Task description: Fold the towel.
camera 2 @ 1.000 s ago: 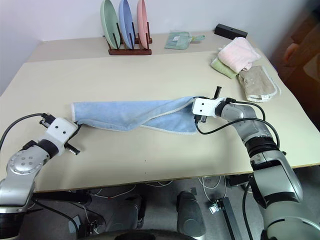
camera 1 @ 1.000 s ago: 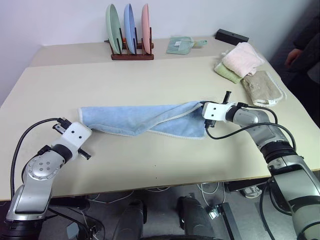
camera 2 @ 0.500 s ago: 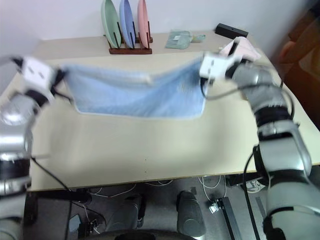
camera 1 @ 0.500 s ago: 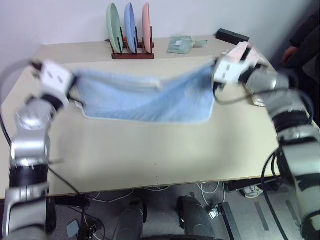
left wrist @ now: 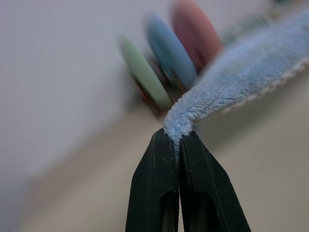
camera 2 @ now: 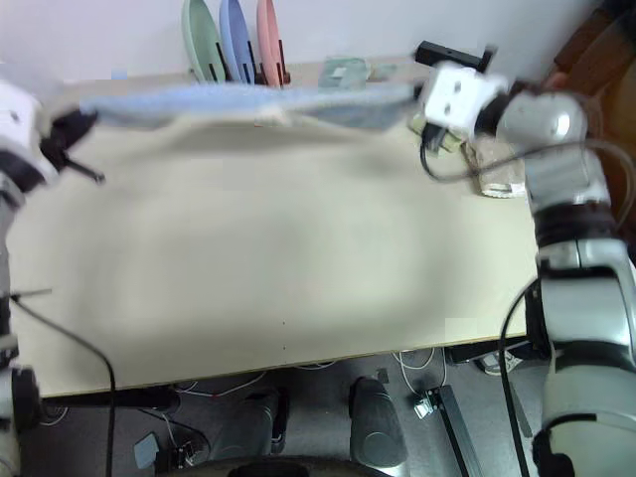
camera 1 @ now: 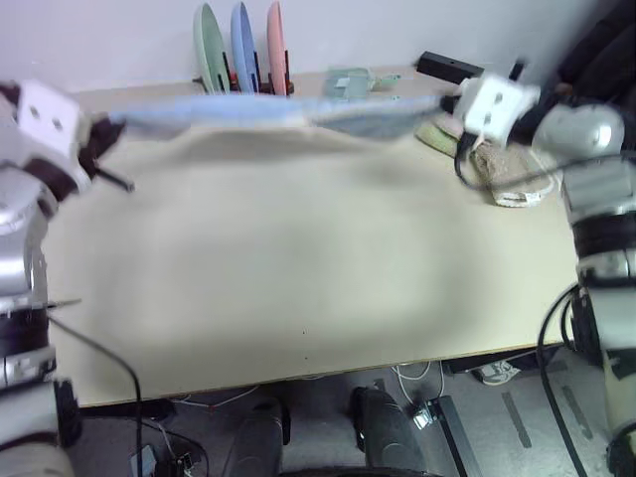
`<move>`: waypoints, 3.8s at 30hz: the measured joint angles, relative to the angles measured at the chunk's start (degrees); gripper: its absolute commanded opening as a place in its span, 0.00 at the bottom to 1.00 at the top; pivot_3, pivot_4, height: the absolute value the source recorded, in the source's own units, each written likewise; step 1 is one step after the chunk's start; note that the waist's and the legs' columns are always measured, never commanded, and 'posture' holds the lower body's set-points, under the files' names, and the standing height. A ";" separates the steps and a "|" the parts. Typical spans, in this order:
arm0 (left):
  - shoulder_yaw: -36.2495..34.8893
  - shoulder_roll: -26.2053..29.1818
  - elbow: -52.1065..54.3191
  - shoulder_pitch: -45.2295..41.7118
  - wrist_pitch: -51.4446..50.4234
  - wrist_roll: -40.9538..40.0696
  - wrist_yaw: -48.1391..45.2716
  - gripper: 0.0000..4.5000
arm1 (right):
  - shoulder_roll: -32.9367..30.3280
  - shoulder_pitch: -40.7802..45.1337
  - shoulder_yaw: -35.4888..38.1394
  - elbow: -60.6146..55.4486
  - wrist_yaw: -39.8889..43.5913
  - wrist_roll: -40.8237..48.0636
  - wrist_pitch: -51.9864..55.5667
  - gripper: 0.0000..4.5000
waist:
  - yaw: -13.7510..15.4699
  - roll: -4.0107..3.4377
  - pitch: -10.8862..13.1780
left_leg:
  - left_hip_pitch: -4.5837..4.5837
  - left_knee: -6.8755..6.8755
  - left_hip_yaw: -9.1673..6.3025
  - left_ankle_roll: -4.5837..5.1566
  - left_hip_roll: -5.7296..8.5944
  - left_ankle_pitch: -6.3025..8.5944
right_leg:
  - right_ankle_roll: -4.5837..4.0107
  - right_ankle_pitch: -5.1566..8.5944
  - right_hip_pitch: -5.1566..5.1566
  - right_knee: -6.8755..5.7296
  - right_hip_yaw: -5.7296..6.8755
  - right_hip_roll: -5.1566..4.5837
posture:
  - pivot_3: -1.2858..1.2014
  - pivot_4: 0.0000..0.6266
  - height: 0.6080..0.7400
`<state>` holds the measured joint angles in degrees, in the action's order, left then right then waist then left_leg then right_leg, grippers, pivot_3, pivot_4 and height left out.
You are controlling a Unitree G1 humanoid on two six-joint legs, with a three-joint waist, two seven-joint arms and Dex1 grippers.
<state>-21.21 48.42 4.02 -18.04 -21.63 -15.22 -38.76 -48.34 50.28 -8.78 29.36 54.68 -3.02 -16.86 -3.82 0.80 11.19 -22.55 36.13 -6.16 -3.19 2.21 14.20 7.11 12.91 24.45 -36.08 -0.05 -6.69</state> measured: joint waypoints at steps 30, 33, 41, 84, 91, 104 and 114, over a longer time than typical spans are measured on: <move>6.86 1.03 -4.15 10.50 -2.76 1.31 -7.59 0.00 | 6.12 1.47 -5.96 13.61 4.08 -4.87 5.35 0.01 | 1.28 0.00 0.01 | 0.15 0.10 0.08 -0.05 -0.03 -0.04 | -0.20 0.00 -0.08 0.00 0.02 0.02 | 0.52 0.24 1.00; 7.53 0.56 -6.73 10.02 -1.81 1.59 -7.34 0.00 | 7.92 4.13 -6.30 20.06 2.39 -6.55 1.95 0.01 | 1.19 0.00 0.01 | 0.16 0.06 0.07 -0.07 -0.03 -0.05 | -0.20 0.00 -0.04 -0.03 0.02 0.03 | 0.52 0.24 1.00; 8.55 -0.15 -8.38 9.94 -1.53 1.84 -7.18 0.00 | 11.11 7.48 -6.52 29.27 0.16 -9.36 -3.20 0.01 | 1.26 0.00 0.01 | 0.16 0.06 0.06 -0.16 -0.03 -0.10 | -0.21 0.00 -0.04 -0.05 0.01 0.02 | 0.52 0.24 1.00; 30.25 -19.36 21.33 10.35 -2.50 -1.14 1.99 0.66 | 21.48 -34.70 34.85 -42.30 -26.37 46.01 89.70 0.99 | 2.97 -0.04 -0.11 | 0.18 0.21 -0.02 -0.22 -0.03 -0.16 | -0.20 -0.07 -0.25 -0.05 0.02 0.09 | 0.52 0.24 1.00; 31.14 -20.54 20.77 8.20 -2.47 -0.24 2.42 0.66 | 33.01 -27.32 42.44 -38.25 -41.24 46.72 94.17 0.99 | 2.84 -0.06 -0.15 | 0.20 0.23 -0.04 -0.22 -0.04 -0.16 | -0.20 -0.07 -0.25 -0.05 0.02 0.12 | 0.52 0.24 1.00; 30.95 -20.92 22.09 9.27 -3.09 0.06 4.41 0.66 | 42.62 -14.97 54.41 -25.86 -61.60 47.12 90.07 0.25 | 2.74 -0.11 -0.22 | 0.20 0.22 -0.04 -0.21 -0.04 -0.17 | -0.21 -0.07 -0.27 -0.05 0.02 0.13 | 0.52 0.24 1.00; 31.00 -20.93 22.55 10.06 -3.16 0.56 5.02 0.66 | 35.14 -17.47 51.62 -26.05 -60.59 48.14 87.79 0.01 | 3.32 -0.18 -0.25 | 0.13 0.23 -0.04 -0.19 0.01 -0.16 | -0.20 -0.06 -0.29 0.03 0.03 0.08 | 0.52 0.24 1.00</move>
<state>9.78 27.49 26.57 -7.98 -24.78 -14.66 -33.73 -13.21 32.81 42.84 3.32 -5.91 45.12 70.93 -0.50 0.63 10.94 -22.42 36.36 -6.21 -3.38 2.21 14.04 6.92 12.85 24.16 -36.05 -0.02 -6.62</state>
